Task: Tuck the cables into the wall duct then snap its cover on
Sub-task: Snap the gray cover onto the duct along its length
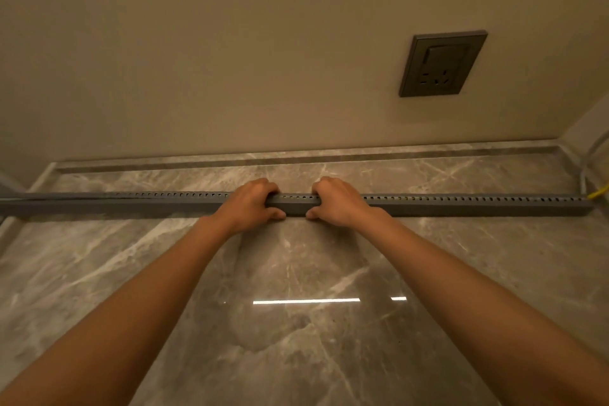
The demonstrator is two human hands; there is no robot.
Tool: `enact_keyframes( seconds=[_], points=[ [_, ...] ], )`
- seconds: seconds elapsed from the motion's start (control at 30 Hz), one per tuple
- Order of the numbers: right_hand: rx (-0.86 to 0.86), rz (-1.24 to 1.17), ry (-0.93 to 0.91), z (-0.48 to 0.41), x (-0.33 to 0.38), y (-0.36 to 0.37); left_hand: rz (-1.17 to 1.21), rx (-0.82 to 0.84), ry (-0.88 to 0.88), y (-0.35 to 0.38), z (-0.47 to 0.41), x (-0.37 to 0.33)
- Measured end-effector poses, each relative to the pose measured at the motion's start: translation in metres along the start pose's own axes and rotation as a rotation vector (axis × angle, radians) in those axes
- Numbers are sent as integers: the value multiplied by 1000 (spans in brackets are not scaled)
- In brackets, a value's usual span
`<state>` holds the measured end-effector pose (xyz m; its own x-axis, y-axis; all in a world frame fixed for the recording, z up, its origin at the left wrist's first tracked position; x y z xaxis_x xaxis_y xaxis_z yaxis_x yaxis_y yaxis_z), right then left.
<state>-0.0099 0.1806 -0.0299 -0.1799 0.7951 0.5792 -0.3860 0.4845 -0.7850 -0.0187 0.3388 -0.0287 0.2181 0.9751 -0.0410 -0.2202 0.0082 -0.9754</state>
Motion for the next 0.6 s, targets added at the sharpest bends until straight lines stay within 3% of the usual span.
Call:
enact_keyframes(
  seconds=[0.2, 0.6],
  points=[
    [57, -95, -24, -19, 30, 19, 24, 20, -86, -7, 11, 50],
    [-74, -11, 6, -29, 45, 35, -213, -63, 87, -4, 4, 58]
  ],
)
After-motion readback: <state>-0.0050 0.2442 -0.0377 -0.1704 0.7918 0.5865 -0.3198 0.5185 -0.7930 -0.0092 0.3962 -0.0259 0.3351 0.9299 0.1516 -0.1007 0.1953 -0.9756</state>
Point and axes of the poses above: each hand's wrist, its own z-axis away from the middle knuckle, its own y-axis out of the palm, x = y × z, the point moved 2 cm from there along -z, towards the middle knuckle, and after that the axes turned 14 degrees about -z, right-handed, at the moved point
